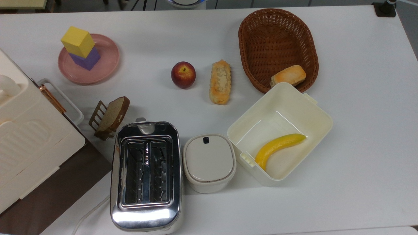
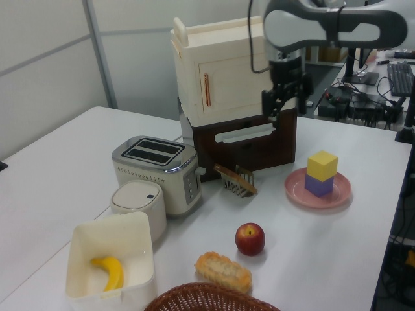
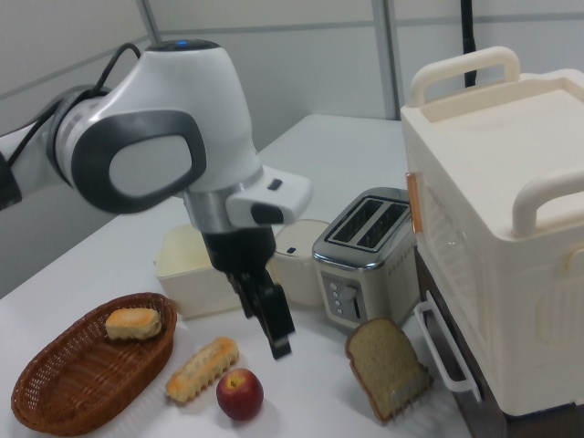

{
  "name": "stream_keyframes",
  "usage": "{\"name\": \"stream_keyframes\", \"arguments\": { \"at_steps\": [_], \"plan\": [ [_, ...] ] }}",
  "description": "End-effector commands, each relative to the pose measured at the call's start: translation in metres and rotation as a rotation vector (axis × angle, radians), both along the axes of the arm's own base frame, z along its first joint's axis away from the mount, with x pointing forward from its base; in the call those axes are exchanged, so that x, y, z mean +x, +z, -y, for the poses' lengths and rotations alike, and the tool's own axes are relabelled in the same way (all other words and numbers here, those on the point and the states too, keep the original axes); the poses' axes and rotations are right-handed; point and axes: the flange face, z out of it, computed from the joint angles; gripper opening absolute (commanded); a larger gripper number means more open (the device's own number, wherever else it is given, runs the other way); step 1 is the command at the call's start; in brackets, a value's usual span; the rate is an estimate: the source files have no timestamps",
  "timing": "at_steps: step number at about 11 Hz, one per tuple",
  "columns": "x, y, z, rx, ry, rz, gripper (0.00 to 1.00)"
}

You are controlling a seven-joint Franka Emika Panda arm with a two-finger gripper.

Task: Put the yellow cube on the table
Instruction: 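Move the gripper over the pink plate toward the yellow cube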

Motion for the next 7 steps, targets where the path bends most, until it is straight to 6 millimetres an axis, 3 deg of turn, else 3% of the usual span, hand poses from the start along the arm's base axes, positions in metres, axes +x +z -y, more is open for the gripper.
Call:
{"name": "stream_keyframes", "arguments": {
  "at_steps": [1, 4, 5, 7],
  "plan": [
    [-0.031, -0.008, 0.041, -0.017, -0.110, 0.096, 1.00],
    [-0.035, -0.055, 0.079, -0.058, -0.147, 0.147, 1.00],
    [-0.037, -0.080, 0.093, -0.109, -0.085, 0.127, 1.00],
    [-0.045, -0.095, 0.112, -0.146, 0.095, 0.065, 1.00]
  ]
}}
